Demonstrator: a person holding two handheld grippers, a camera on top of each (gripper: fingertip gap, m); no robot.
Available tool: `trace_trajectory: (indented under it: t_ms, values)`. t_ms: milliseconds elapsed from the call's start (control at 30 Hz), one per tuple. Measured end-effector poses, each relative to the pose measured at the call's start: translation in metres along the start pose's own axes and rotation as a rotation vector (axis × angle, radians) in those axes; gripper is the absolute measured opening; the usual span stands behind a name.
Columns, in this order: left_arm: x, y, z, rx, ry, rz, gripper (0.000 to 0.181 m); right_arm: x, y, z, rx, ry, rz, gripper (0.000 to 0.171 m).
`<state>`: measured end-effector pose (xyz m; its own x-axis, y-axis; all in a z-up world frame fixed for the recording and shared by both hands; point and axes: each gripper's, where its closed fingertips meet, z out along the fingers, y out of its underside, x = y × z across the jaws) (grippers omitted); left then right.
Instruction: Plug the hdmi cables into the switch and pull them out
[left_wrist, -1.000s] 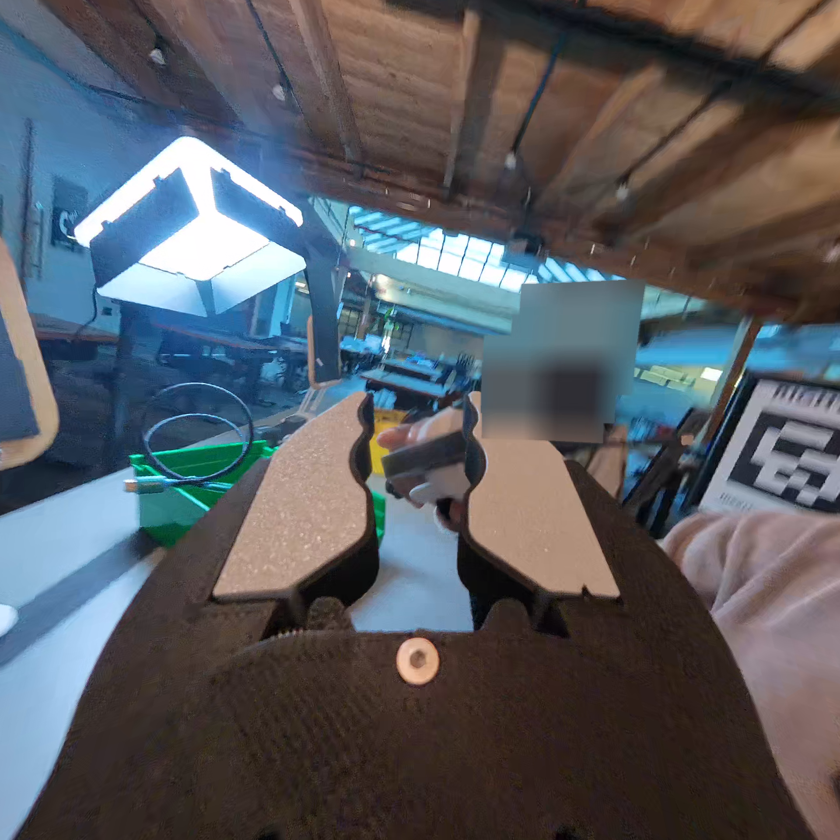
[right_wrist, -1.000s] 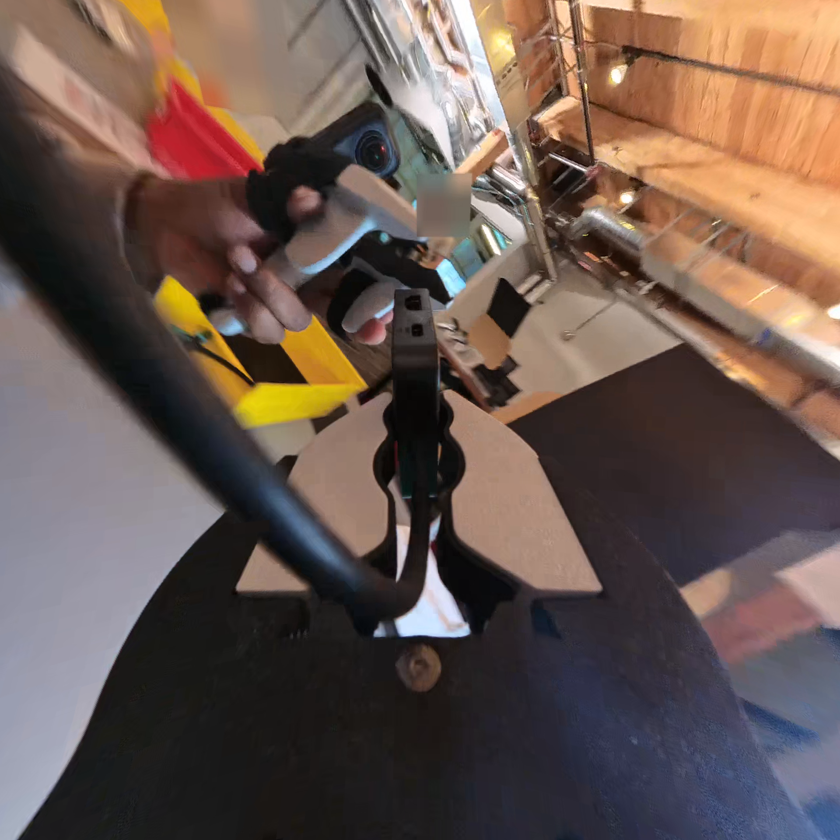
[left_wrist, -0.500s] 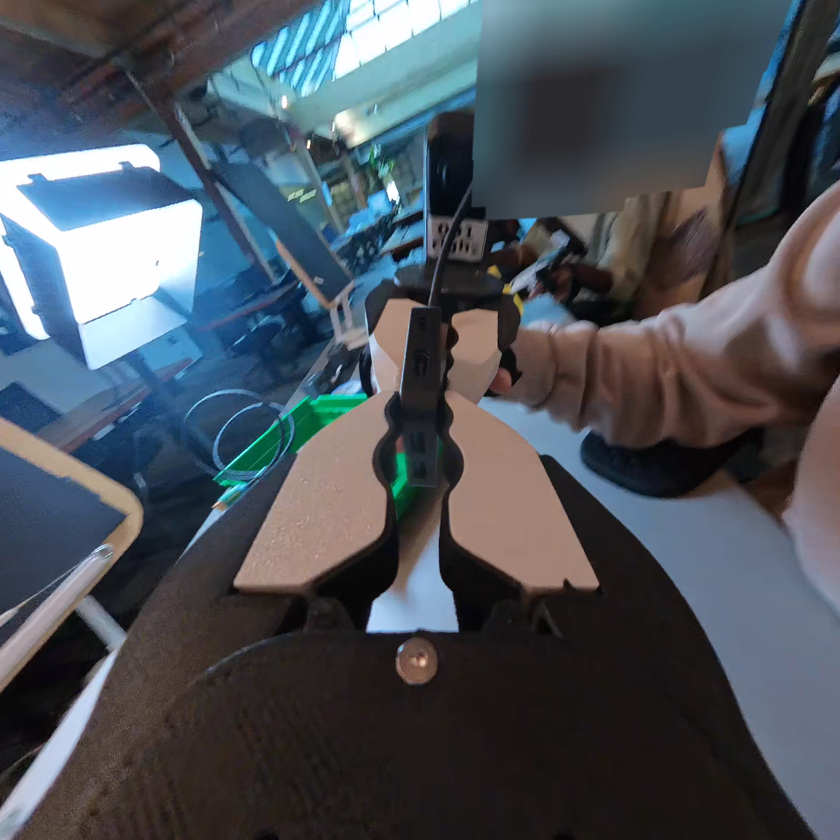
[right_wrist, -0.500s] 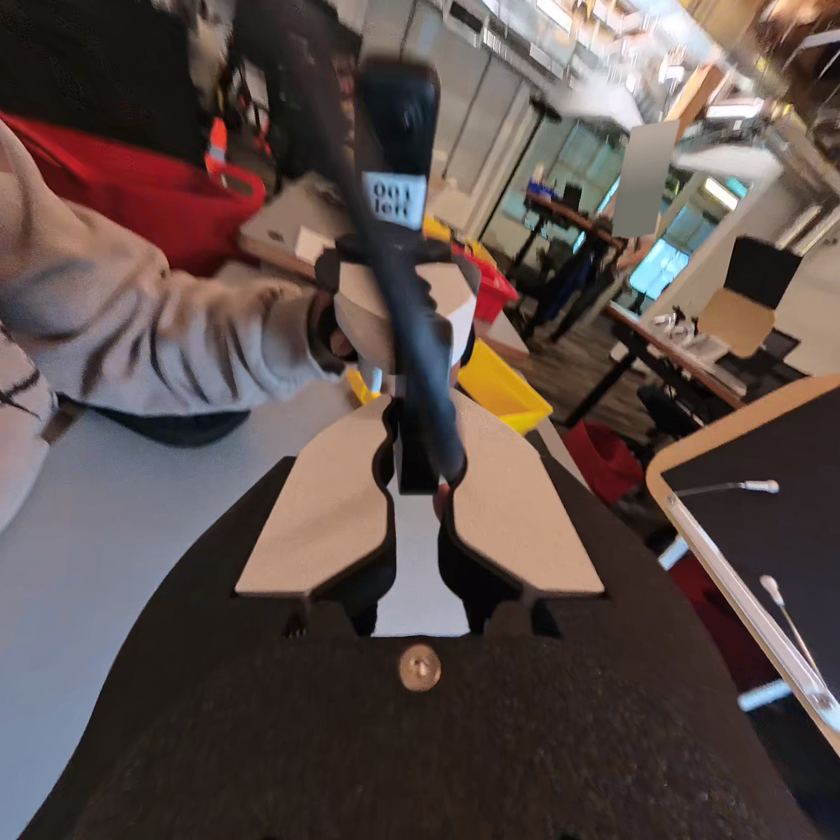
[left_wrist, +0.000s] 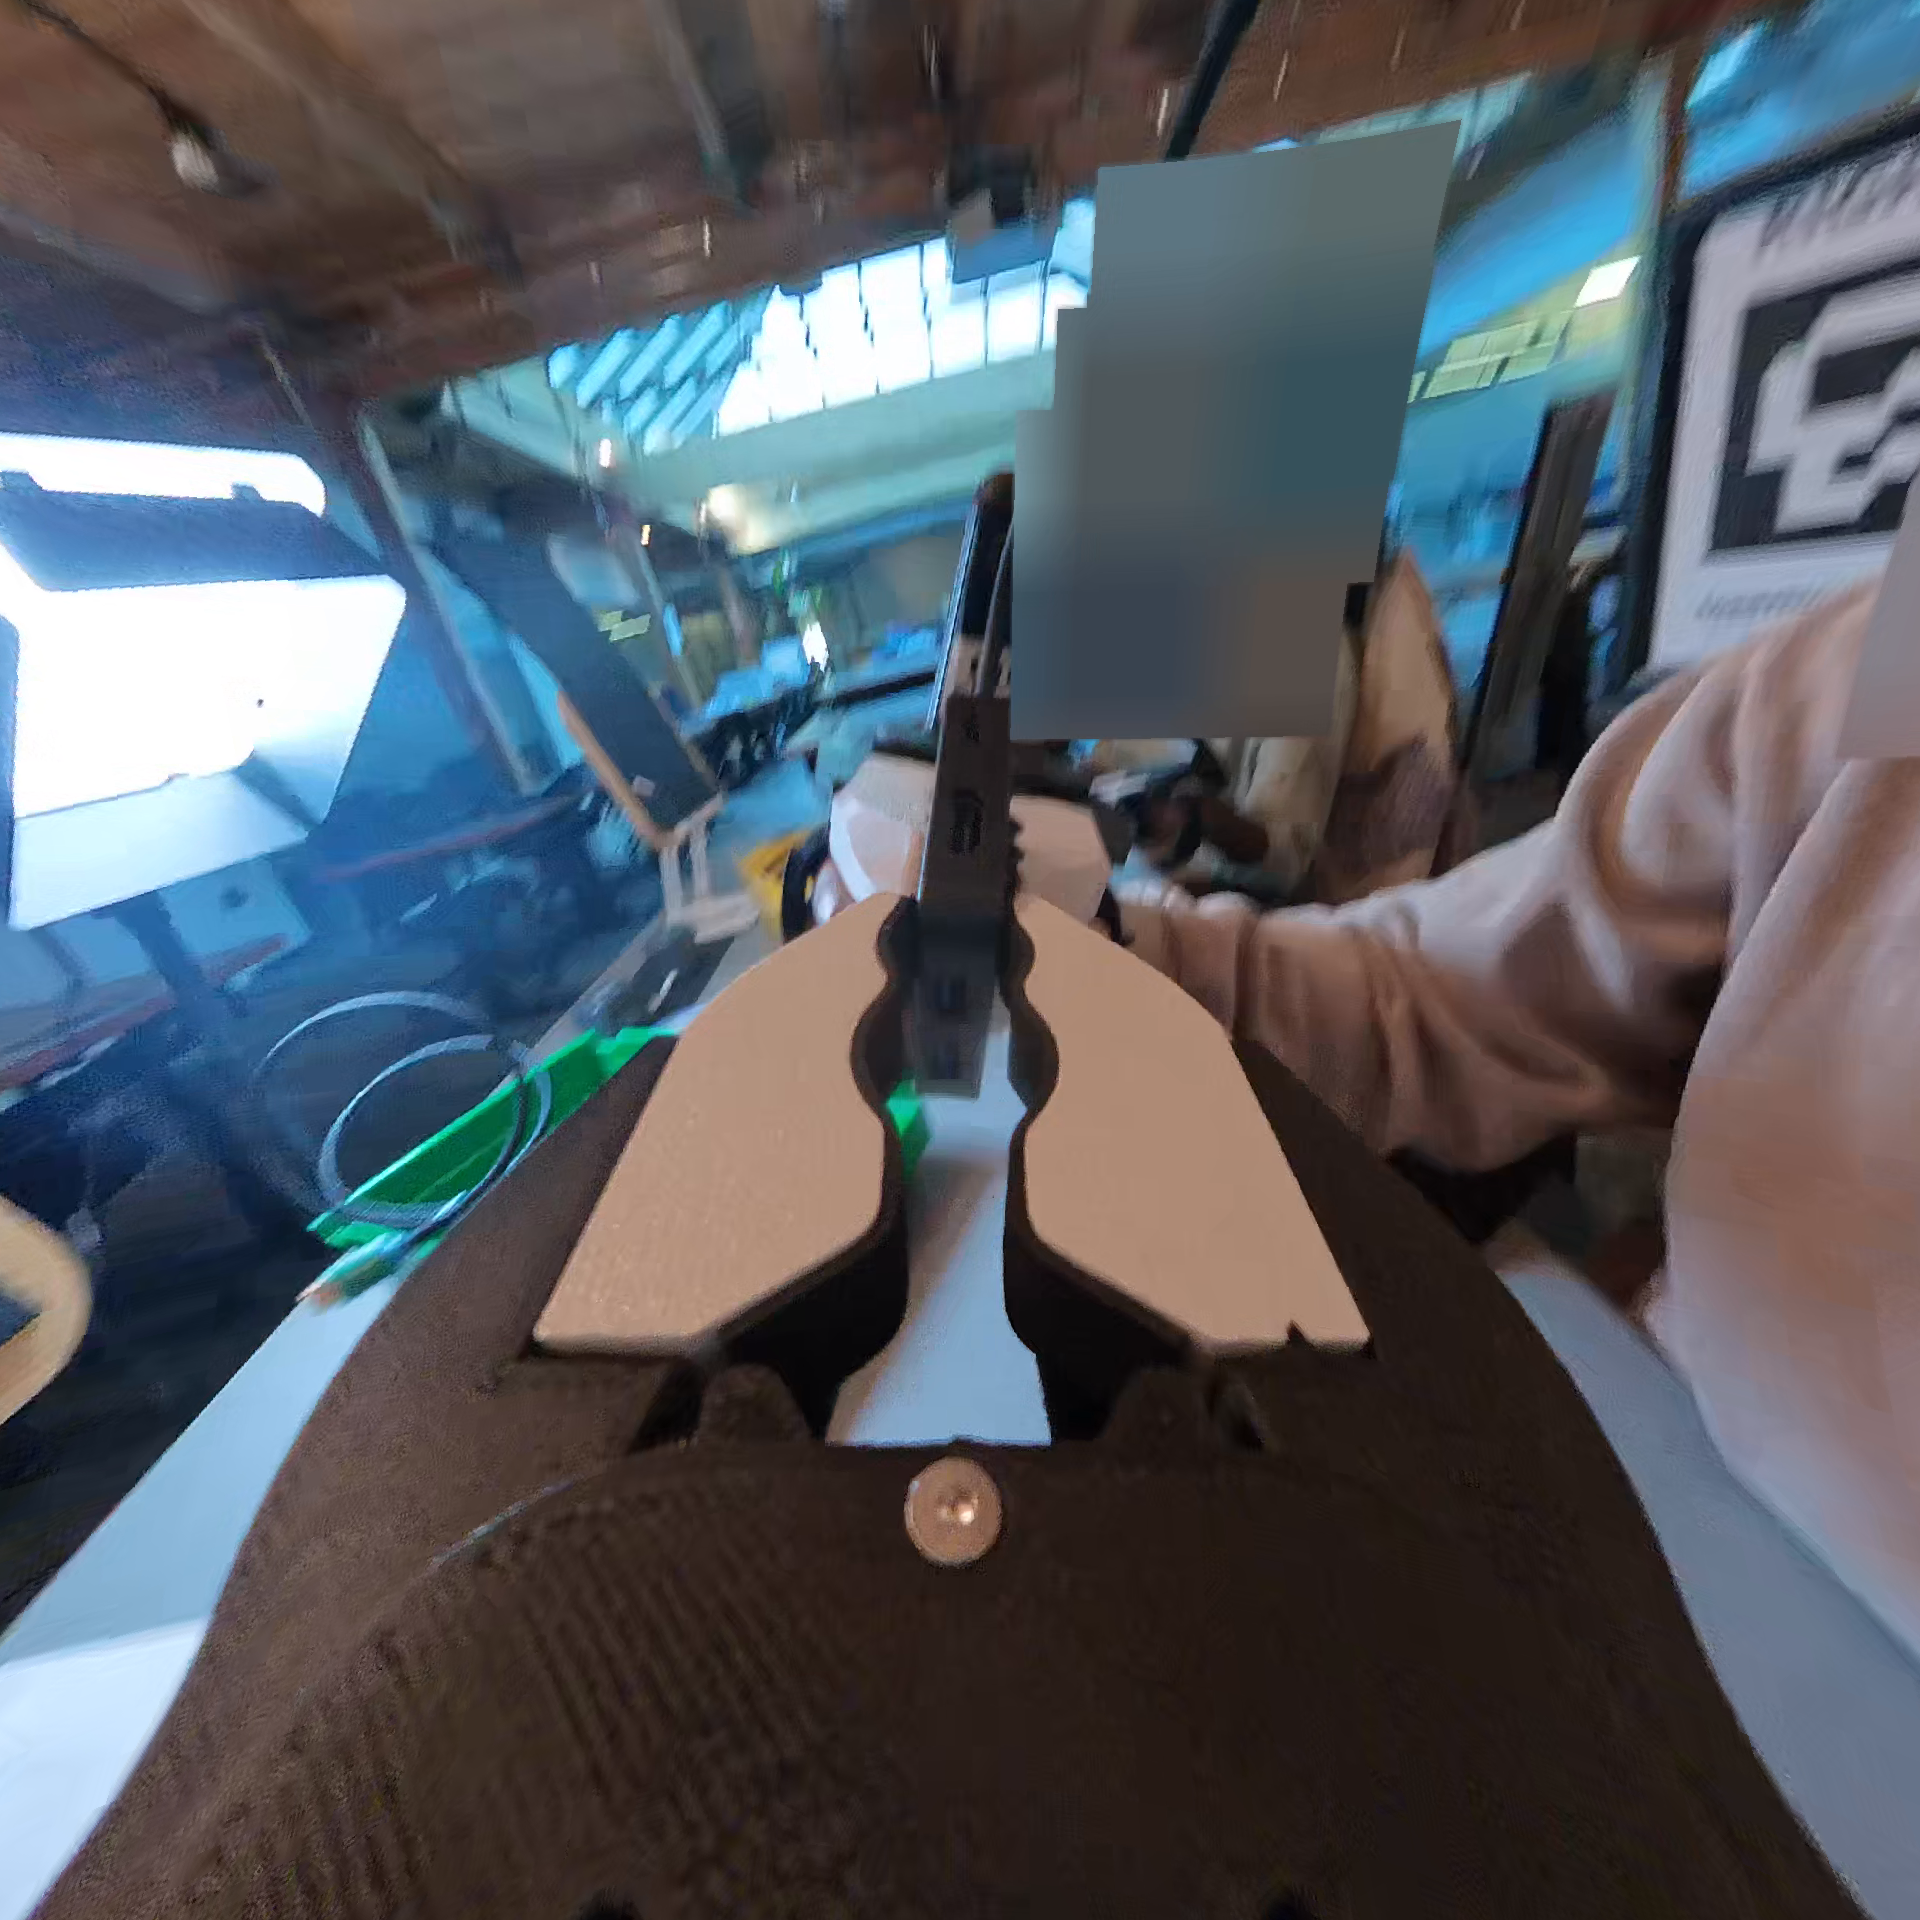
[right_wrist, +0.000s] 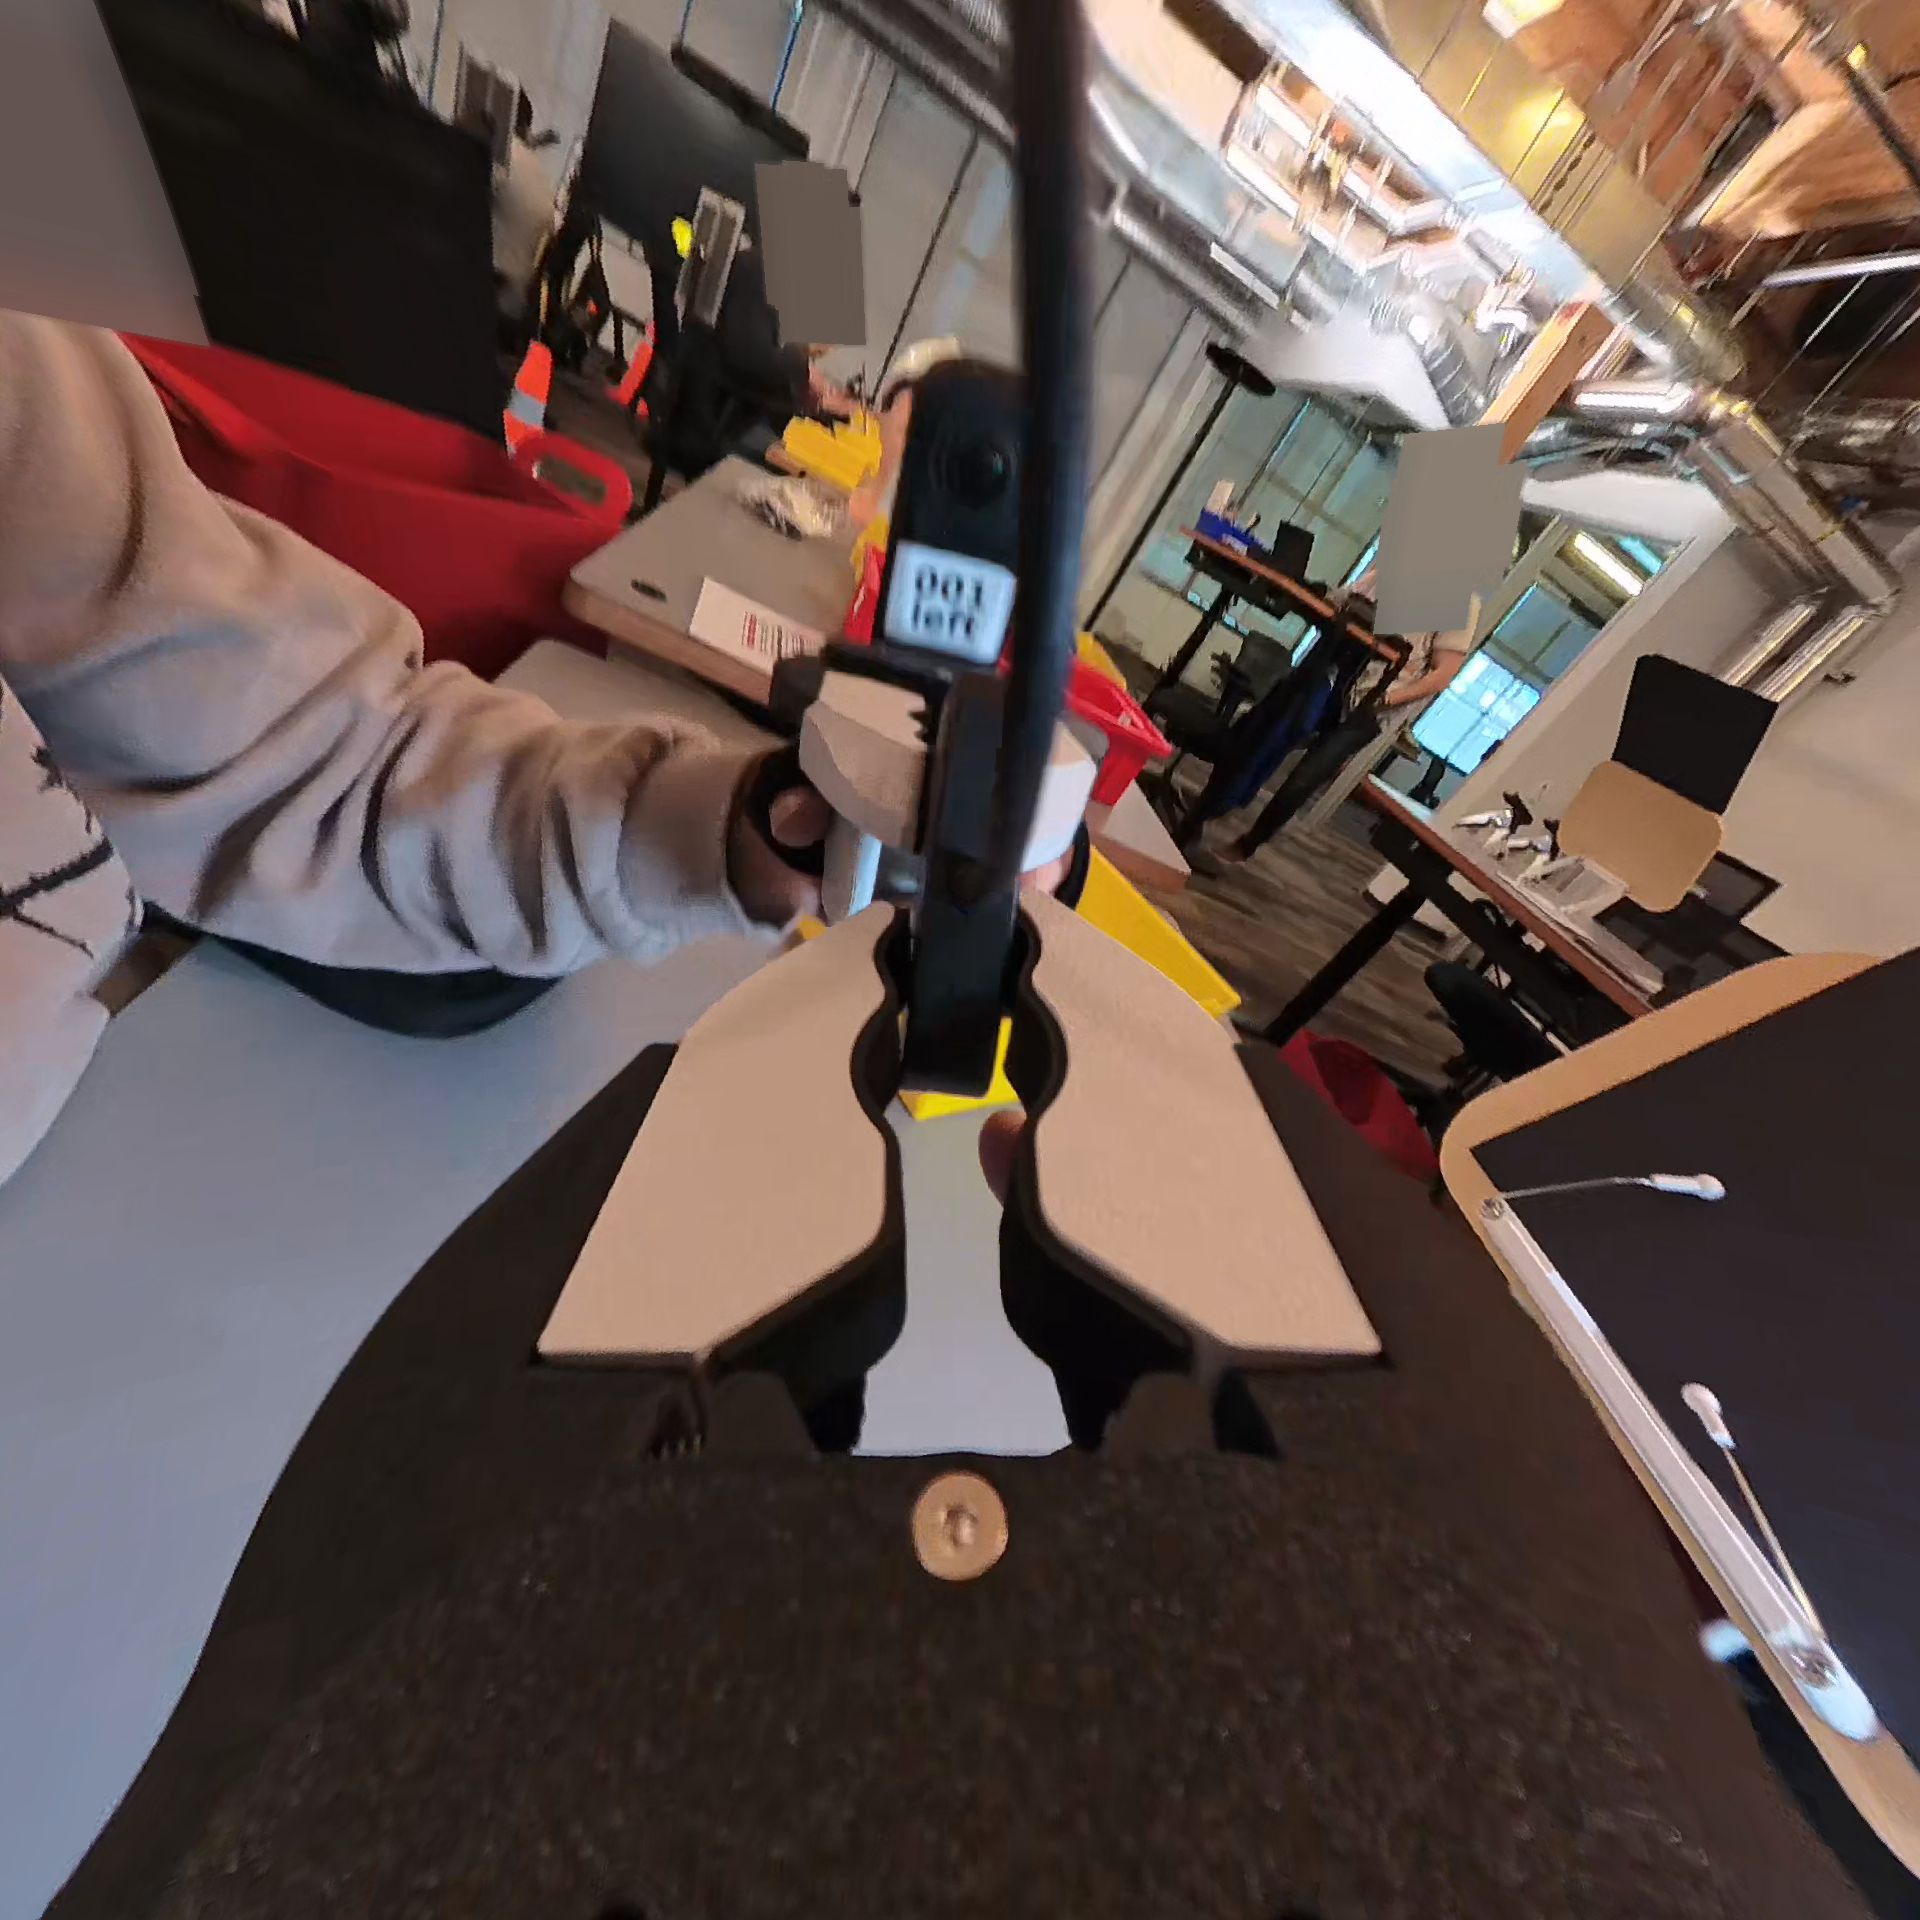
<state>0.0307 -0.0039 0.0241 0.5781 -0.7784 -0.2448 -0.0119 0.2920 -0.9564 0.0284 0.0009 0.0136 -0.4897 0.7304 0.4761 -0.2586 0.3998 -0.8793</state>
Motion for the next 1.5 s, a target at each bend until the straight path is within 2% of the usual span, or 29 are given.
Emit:
trace_trajectory:
  t_ms: [200, 367, 433, 600, 733, 833, 900, 1167, 1233, 1333, 1433, 1500]
  values:
    - [-0.007, 0.030, -0.008, -0.411, -0.147, 0.338, 0.020, -0.001, 0.025, -0.006, -0.234, 0.004, -0.082, 0.015]
    - [-0.008, 0.051, -0.006, -0.534, -0.152, 0.430, 0.017, -0.006, 0.038, -0.006, -0.337, -0.006, -0.114, 0.014]
    - [-0.006, 0.050, -0.004, -0.493, -0.132, 0.423, 0.016, -0.006, 0.033, -0.006, -0.302, -0.006, -0.114, 0.015]
    - [0.003, 0.029, -0.005, -0.274, -0.057, 0.382, 0.015, -0.008, 0.008, -0.002, -0.163, 0.002, -0.119, 0.016]
    - [0.011, 0.013, -0.008, -0.131, -0.009, 0.355, 0.015, -0.009, -0.004, 0.000, -0.144, 0.041, -0.169, 0.021]
    - [0.014, 0.018, -0.004, -0.139, 0.000, 0.382, 0.015, -0.016, -0.008, 0.005, -0.142, 0.023, -0.181, 0.020]
    - [0.013, 0.024, 0.000, -0.157, -0.005, 0.403, 0.015, -0.018, -0.001, 0.009, -0.200, 0.030, -0.224, 0.016]
    - [-0.015, 0.040, -0.007, -0.293, -0.130, 0.435, 0.019, 0.000, 0.022, 0.013, -0.393, 0.169, -0.414, 0.014]
    - [-0.024, 0.041, -0.016, -0.338, -0.164, 0.427, 0.019, 0.008, 0.026, 0.012, -0.423, 0.219, -0.466, 0.014]
    - [-0.045, 0.020, -0.042, -0.327, -0.273, 0.411, 0.020, 0.018, 0.025, 0.005, -0.431, 0.269, -0.480, 0.014]
    - [-0.078, -0.012, -0.094, -0.340, -0.495, 0.396, 0.016, 0.032, 0.021, -0.007, -0.414, 0.331, -0.467, 0.014]
    - [-0.092, -0.015, -0.138, -0.430, -0.602, 0.309, 0.017, 0.040, 0.020, -0.014, -0.407, 0.370, -0.449, 0.014]
